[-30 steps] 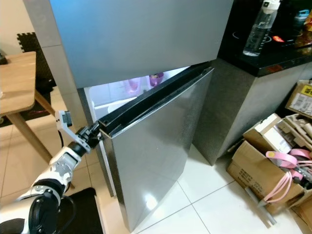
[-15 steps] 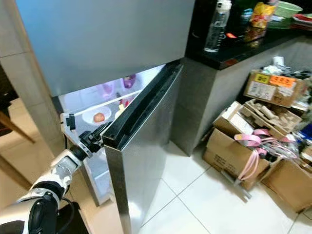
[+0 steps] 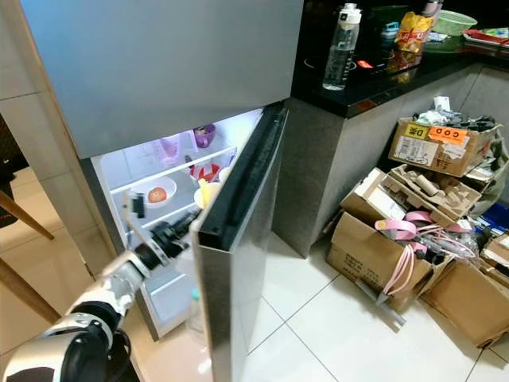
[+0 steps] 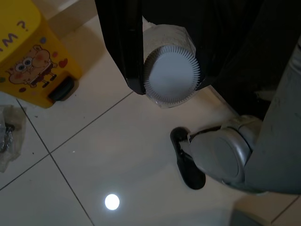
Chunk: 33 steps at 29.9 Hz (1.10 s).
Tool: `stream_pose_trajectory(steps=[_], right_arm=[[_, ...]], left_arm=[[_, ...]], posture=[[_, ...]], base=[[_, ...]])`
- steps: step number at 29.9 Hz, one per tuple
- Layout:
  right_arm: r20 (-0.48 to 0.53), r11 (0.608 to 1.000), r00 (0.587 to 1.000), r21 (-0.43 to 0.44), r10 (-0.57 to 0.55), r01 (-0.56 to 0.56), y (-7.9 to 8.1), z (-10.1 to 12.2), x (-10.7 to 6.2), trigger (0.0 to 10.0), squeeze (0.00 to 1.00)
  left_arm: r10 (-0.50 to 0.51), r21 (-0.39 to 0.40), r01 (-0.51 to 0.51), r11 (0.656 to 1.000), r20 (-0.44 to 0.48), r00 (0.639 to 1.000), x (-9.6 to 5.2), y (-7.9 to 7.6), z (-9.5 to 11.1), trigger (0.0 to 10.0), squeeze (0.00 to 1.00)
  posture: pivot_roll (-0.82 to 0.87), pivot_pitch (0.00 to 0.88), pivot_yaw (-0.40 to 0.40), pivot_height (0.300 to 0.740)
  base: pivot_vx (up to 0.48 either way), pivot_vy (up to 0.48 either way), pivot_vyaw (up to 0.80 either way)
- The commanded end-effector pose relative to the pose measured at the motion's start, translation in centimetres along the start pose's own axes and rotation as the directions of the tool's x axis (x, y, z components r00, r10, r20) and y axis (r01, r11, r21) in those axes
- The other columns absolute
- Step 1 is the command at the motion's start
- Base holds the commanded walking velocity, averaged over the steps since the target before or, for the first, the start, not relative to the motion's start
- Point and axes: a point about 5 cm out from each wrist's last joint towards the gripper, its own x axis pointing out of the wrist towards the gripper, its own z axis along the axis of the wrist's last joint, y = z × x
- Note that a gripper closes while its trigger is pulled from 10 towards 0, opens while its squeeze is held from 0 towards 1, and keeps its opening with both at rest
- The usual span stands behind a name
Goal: Restocking fridge
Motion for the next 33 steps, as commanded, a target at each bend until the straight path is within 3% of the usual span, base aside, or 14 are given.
stream_pose_trajectory(steps=[1,15,20,25,27,31,33], right_arm=[[0.005,1.000,1.000,0.010,-0.006,0.006,-0.2,0.0,0.0,10.0,0.00],[0.014,1.000,1.000,0.025,-0.003,0.003,-0.1,0.2,0.0,10.0,0.00],[0.021,0.999,1.000,0.031,0.007,-0.008,0.0,0.3,0.0,10.0,0.00],[0.026,0.999,1.000,0.034,0.009,-0.009,0.1,0.4,0.0,10.0,0.00],[0.028,0.999,1.000,0.035,0.008,-0.009,0.1,0.5,0.0,10.0,0.00],[0.037,0.999,0.999,0.038,0.010,-0.011,0.1,0.6,0.0,10.0,0.00],[0.089,0.998,0.996,0.061,0.024,-0.030,0.0,1.2,0.0,10.0,0.00]], left_arm=[[-0.023,-0.004,0.023,1.000,-0.029,0.999,0.0,-0.2,-0.6,10.0,0.00],[-0.182,-0.059,0.176,0.983,-0.101,0.978,-1.5,-0.7,-1.3,10.0,0.00],[-0.305,-0.113,0.292,0.950,-0.134,0.943,-1.0,-2.1,-2.6,10.0,0.00],[-0.355,-0.150,0.332,0.931,-0.164,0.920,-1.0,-2.8,-3.9,10.0,0.00],[-0.341,-0.155,0.315,0.936,-0.182,0.922,-1.2,-2.8,-4.5,10.0,0.00],[-0.222,-0.133,0.202,0.970,-0.161,0.962,-1.5,-1.8,-4.3,10.0,0.00],[-0.121,-0.138,0.112,0.984,-0.059,0.991,-1.7,-0.8,-2.6,10.0,0.00]], posture=[[-0.09,0.000,0.008,0.740],[-0.08,0.000,0.006,0.740],[-0.08,0.000,0.005,0.740],[-0.08,0.000,0.005,0.740],[-0.08,0.000,0.006,0.740],[-0.08,0.000,0.005,0.740],[-0.08,0.000,0.007,0.740]], base=[[0.000,0.000,0.00],[0.000,0.000,0.00],[0.000,0.000,0.00],[0.000,0.000,0.00],[0.000,0.000,0.00],[0.000,0.000,0.00],[0.000,0.000,0.00]])
